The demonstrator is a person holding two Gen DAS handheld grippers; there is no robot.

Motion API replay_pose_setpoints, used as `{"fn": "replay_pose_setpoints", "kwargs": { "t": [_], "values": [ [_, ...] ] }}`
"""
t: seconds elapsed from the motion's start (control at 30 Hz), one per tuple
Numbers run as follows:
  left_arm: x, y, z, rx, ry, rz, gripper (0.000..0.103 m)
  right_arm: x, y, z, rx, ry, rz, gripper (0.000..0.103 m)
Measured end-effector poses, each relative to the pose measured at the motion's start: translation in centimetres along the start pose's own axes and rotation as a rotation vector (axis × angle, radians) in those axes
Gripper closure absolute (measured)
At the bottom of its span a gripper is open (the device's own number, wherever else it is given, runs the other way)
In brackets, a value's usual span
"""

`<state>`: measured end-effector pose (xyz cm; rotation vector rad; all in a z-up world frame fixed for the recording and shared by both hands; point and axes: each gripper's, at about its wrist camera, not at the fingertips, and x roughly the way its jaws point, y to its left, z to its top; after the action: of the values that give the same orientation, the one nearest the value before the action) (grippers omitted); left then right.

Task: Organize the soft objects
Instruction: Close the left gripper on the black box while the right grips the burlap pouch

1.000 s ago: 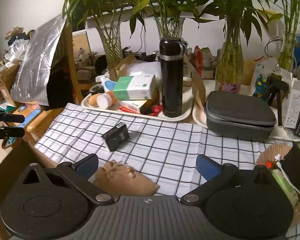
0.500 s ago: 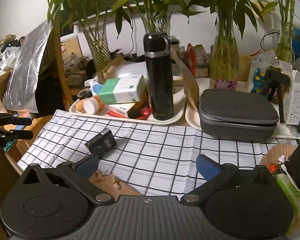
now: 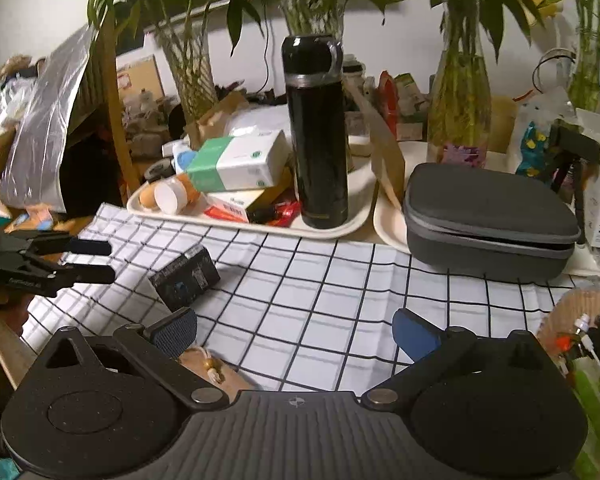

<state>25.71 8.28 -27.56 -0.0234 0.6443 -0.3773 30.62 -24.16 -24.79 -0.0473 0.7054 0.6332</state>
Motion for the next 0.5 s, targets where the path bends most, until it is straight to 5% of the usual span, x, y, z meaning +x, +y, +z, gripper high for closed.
{"fn": "replay_pose_setpoints", "kwargs": {
  "t": [0.5],
  "values": [
    [4.7, -0.7, -0.5, 0.049, 0.029, -0.055, 0.038, 1.9, -0.3, -0.5, -0.012, 0.039, 0.026, 0.000]
  ]
}}
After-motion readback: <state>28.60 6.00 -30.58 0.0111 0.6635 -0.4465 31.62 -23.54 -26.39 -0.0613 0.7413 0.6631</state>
